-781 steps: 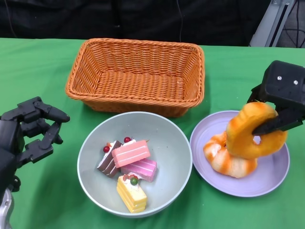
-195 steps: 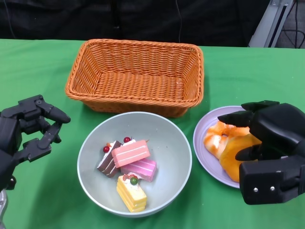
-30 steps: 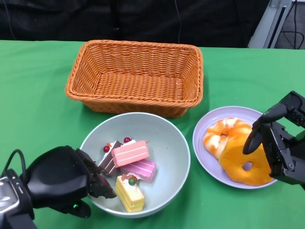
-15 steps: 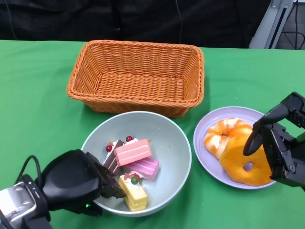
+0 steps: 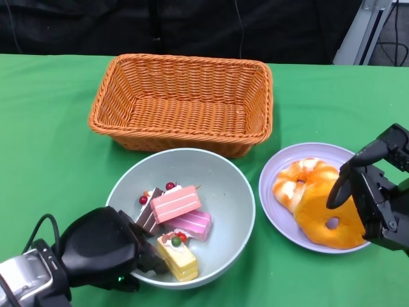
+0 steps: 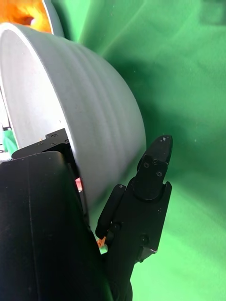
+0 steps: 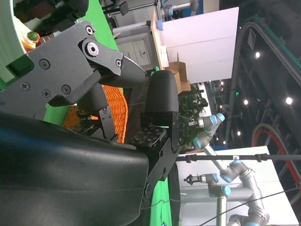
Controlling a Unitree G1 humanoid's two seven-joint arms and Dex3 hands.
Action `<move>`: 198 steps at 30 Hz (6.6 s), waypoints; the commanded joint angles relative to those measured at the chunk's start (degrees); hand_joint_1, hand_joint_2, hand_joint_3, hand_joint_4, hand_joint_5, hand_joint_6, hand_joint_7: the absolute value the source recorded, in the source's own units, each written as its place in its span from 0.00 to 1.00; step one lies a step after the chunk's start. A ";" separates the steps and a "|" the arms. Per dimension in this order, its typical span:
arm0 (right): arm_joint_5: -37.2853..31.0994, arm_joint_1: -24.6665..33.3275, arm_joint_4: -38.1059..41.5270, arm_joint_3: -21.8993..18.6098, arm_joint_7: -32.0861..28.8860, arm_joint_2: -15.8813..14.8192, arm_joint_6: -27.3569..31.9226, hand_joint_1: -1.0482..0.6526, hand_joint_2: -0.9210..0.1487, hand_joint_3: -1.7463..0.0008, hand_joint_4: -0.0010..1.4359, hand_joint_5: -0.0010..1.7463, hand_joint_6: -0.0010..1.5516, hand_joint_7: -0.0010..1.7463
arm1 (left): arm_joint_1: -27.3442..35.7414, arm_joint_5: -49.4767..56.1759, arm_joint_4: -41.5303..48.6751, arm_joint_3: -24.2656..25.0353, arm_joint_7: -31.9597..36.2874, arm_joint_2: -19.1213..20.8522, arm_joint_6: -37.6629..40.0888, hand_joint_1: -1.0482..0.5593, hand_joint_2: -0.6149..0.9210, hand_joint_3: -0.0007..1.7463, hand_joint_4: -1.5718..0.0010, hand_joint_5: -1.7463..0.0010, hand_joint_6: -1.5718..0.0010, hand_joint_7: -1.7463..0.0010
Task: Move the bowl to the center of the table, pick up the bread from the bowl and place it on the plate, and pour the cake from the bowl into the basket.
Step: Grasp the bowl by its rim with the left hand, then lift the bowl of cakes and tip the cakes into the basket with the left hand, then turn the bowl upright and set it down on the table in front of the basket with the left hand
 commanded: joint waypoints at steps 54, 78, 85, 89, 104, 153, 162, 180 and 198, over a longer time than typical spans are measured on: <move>-2.42 0.28 -1.65 1.17 -3.09 -0.48 3.51 0.56 0.47 0.27 0.50 0.92 0.45 0.73 | -1.47 -43.58 -3.50 16.92 -28.69 1.28 -20.18 0.47 0.99 0.17 0.49 0.08 0.41 0.45; -6.47 1.14 2.04 5.03 1.88 -0.39 -0.09 0.54 0.46 0.33 0.50 0.94 0.43 0.77 | -17.18 -43.58 9.57 18.46 -29.58 -10.63 -12.42 0.52 0.79 0.52 0.51 0.13 0.45 0.39; -8.31 1.68 1.92 5.87 2.05 -0.90 -0.49 0.55 0.45 0.34 0.49 0.93 0.43 0.77 | -21.17 -42.20 13.49 18.30 -28.48 -13.72 -11.46 0.50 0.81 0.49 0.51 0.13 0.47 0.38; -8.06 1.92 2.43 6.03 2.46 -0.95 -0.75 0.54 0.44 0.37 0.50 0.91 0.43 0.76 | -23.54 -41.39 16.34 18.12 -27.50 -16.09 -10.56 0.49 0.82 0.47 0.50 0.12 0.47 0.39; -9.65 2.64 4.29 6.44 3.99 -0.83 -3.90 0.54 0.44 0.37 0.51 0.92 0.43 0.77 | -32.93 -46.44 25.36 18.75 -28.42 -27.24 -2.44 0.49 0.91 0.38 0.52 0.01 0.54 0.25; -9.50 3.83 6.63 6.39 6.38 -2.15 -6.69 0.54 0.43 0.38 0.47 0.93 0.40 0.79 | -50.84 -95.10 40.09 59.46 -22.29 -44.01 53.45 0.51 0.89 0.49 0.41 0.04 0.50 0.11; -9.88 3.53 6.90 6.72 6.30 -2.03 -6.80 0.55 0.42 0.37 0.47 0.93 0.39 0.80 | -51.44 -100.07 39.24 62.87 -20.13 -43.68 58.30 0.47 1.00 0.31 0.44 0.02 0.58 0.06; -10.15 3.59 7.04 6.66 6.25 -2.03 -7.43 0.55 0.43 0.37 0.48 0.92 0.40 0.80 | -47.85 -94.01 26.40 52.42 -27.48 -43.04 59.64 0.50 0.95 0.37 0.45 0.05 0.51 0.15; -11.24 3.12 7.62 6.87 6.26 -2.16 -8.67 0.54 0.44 0.36 0.47 0.95 0.38 0.84 | -33.46 -69.01 1.41 27.98 -44.58 -29.41 42.17 0.44 0.77 0.57 0.51 0.01 0.53 0.16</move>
